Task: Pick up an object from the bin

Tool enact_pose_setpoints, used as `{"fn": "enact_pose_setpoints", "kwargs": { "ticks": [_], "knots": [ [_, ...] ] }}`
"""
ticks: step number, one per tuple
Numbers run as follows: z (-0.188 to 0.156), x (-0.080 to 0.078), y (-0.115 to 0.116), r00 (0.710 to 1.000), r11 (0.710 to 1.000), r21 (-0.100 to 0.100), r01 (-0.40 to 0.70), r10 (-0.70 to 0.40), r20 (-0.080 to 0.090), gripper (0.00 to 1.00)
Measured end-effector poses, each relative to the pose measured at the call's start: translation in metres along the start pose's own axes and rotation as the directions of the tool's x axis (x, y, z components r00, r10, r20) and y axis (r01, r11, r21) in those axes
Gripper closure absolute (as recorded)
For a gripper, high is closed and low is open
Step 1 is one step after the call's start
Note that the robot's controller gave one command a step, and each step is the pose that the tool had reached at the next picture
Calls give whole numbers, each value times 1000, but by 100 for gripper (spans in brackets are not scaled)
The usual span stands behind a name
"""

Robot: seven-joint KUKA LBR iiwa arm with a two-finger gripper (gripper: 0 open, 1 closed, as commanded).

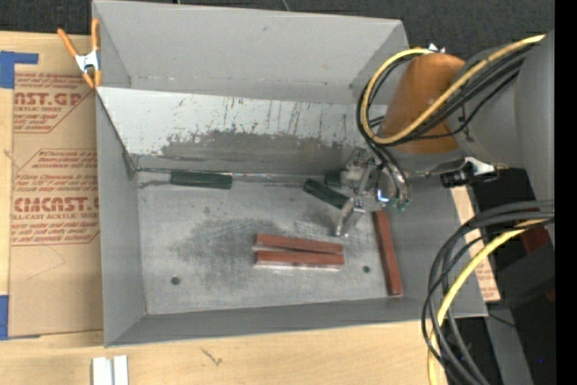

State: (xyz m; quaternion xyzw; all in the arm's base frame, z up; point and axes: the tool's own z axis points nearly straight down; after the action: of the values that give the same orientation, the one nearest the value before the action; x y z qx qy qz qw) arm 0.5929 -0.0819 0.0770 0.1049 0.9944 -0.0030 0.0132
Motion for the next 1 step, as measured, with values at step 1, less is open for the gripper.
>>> {"fn": "enact_pose_setpoints", "kwargs": {
  "ticks": [1],
  "knots": [
    [1, -2, -16, 982, 982, -5, -187, 187, -8, 100]
  ]
}}
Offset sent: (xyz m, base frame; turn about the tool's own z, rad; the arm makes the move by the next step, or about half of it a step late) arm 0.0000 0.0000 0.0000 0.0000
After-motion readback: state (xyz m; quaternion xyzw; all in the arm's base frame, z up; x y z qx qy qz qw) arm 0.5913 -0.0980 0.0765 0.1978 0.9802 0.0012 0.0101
